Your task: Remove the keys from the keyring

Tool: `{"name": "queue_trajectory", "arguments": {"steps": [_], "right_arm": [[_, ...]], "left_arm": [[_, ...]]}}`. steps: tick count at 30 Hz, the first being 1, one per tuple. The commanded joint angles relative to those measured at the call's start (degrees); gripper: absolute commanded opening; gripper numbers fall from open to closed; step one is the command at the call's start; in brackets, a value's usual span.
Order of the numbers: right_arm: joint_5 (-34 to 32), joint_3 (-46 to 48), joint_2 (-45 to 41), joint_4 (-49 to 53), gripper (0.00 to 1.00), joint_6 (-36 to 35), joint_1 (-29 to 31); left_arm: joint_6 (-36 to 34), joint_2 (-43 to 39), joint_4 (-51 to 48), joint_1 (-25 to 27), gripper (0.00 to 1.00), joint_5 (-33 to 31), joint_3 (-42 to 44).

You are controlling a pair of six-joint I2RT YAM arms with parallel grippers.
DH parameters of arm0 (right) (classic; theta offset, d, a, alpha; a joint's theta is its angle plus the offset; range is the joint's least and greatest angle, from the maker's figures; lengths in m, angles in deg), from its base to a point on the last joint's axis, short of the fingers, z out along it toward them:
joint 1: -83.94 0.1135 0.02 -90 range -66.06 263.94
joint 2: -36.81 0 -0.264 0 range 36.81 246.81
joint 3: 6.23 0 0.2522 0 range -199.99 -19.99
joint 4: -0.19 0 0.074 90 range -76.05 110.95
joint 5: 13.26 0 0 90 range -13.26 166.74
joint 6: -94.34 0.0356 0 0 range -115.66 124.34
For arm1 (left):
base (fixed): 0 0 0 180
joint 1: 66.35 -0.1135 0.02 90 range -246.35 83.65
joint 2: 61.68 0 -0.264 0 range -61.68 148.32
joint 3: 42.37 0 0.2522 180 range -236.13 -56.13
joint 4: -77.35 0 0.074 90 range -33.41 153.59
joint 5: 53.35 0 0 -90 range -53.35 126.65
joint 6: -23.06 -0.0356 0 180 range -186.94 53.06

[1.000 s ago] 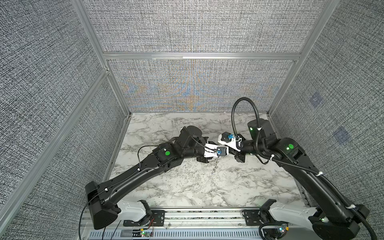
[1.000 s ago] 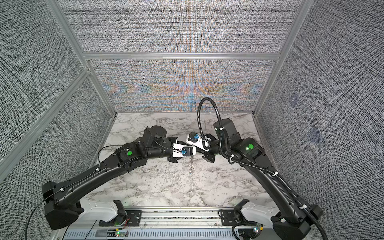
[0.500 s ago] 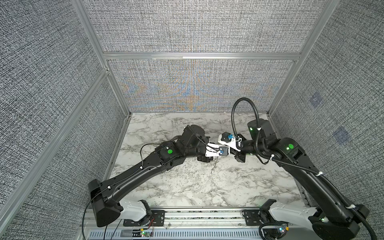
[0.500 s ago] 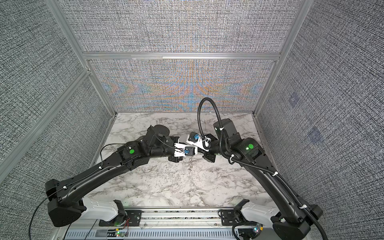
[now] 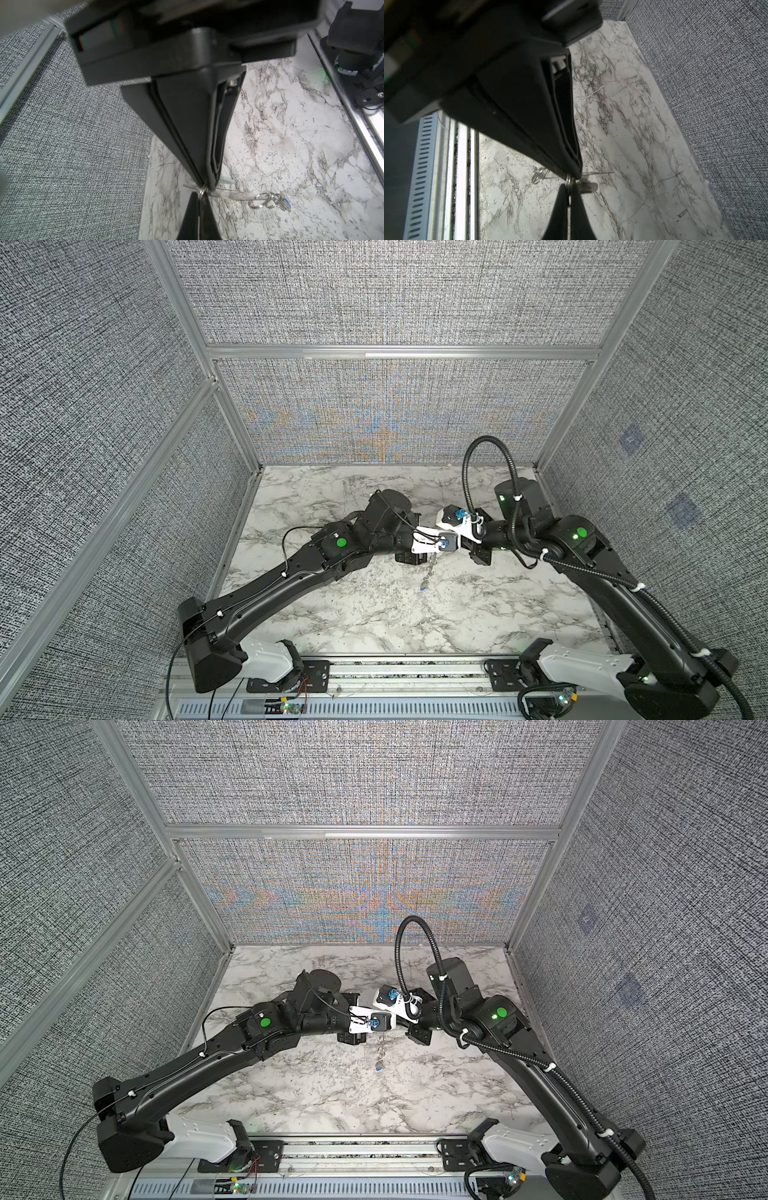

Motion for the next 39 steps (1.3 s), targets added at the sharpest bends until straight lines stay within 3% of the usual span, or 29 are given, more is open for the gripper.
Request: {"name": "queue_trajectory", "arguments": {"steps": [1,5,14,18,28,39], "right_arm": [[2.1,-0.2,-0.4,-0.8,0.0,-0.3,0.1],[0.7,0.5,-1.1,-1.5,0.02,-0.2,0.0],[-4.8,3.1,-4.9,-5.6,0.29,1.7,0.0],[-6.1,7.0,-8.4,-9.2,0.34,4.5,-0.2],[-6.4,16.2,-13.6,-16.0,0.37,12.3,-0.1],[-7.2,17.3,-12.5,-21.9,0.4,13.4,0.7]], "left_arm": [[0.8,0.1,0.0,0.0,0.0,-0.6,-0.2],[2.4,-0.4,0.8,-0.2,0.0,0.7,-0.3],[7.5,-0.8,2.8,-1.3,0.0,3.0,0.5],[10.6,-1.7,5.4,-1.6,0.0,4.5,1.6],[17.0,-3.3,11.0,-2.9,0.0,7.2,4.5],[21.7,-4.4,15.9,-3.5,0.0,9.6,7.4]]}}
